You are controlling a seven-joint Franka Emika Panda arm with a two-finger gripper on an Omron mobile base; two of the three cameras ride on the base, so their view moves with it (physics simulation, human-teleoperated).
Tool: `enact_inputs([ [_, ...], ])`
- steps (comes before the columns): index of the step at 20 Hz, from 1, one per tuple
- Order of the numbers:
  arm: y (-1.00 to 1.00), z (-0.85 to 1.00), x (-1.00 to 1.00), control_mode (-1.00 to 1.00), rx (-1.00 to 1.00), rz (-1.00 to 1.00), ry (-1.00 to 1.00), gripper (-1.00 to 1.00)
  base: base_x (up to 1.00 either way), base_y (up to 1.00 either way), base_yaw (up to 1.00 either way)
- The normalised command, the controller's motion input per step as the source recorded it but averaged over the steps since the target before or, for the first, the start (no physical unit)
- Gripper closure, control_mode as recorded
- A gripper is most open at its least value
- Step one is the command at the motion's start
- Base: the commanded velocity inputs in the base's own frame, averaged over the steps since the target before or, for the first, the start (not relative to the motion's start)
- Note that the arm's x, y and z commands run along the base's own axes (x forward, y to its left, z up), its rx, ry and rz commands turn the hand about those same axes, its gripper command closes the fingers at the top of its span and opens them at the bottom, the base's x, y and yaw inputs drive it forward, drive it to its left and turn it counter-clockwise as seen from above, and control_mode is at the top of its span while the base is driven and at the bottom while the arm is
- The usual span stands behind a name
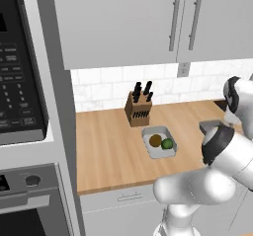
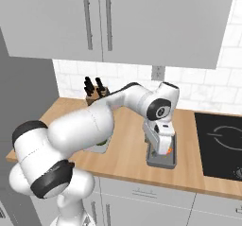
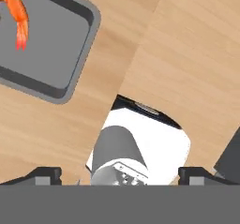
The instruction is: Take the meat container that has the shrimp and place it on the second highest rack of the freezer. Then take the vegetable container that has the avocados and place it on the highest rack of the freezer.
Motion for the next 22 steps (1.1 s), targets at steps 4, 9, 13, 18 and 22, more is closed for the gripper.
enact_inputs([
  [4, -0.76, -0.65, 0.22, -1.00, -0.10, -0.26, 0.04, -1.00, 0.00, 0.00, 0.00],
  [9, -0.12, -0.57, 0.68, -1.00, -0.13, -0.09, -0.03, -1.00, 0.00, 0.00, 0.00],
  [13, -0.04, -0.64, 0.25, -1.00, -0.09, -0.15, -0.09, -1.00, 0.00, 0.00, 0.00],
  [18, 0.03, -0.42, 0.00, -1.00, -0.04, -0.03, -0.01, -1.00, 0.00, 0.00, 0.00],
  [22, 0.08, -0.38, 0.00, -1.00, -0.05, 0.00, -0.14, -1.00, 0.00, 0.00, 0.00],
])
